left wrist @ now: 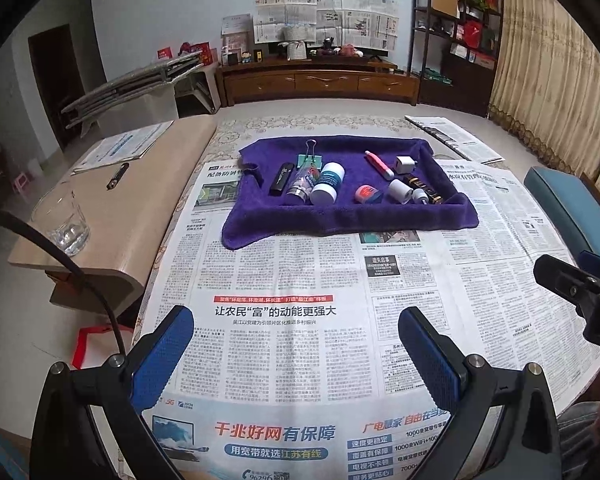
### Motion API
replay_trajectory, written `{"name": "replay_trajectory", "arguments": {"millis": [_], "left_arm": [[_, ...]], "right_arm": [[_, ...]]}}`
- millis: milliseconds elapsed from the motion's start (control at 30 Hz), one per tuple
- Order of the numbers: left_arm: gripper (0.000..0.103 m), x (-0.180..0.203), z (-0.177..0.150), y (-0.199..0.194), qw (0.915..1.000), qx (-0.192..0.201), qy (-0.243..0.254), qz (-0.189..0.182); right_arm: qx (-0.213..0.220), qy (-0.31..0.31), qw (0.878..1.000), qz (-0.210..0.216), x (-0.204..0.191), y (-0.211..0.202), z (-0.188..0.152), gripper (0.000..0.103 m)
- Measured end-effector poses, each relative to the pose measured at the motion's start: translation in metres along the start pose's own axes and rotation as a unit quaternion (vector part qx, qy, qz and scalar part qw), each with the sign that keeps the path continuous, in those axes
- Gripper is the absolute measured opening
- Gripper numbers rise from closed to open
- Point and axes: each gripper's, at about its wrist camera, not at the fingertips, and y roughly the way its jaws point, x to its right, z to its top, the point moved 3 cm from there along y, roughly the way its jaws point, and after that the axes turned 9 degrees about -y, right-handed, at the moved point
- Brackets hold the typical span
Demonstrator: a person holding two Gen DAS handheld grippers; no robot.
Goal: Organize rigid objects
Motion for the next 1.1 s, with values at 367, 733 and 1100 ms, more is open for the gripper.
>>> {"name": "replay_trajectory", "arguments": {"millis": [367,733,1100], "left_arm": [[0.103,0.001,-0.003,0.013,0.9999,-0.010,-0.006,-0.002],[0.103,-0.004,-0.003,0.010,0.9998,-0.016,-0.014,-0.001],[0.103,-0.005,-0.001,0.006,0.9996,-0.017,-0.023,-0.008]], "right_arm": [[-0.004,0.004,1.000,0.002,0.005,0.008,0.002,0.103],[-0.008,-0.014,1.000,0.001,-0.004,0.008,-0.002,0.103],[-0.003,-0.013,1.000,-0.001,0.000,0.003,-0.003,0.103]]}}
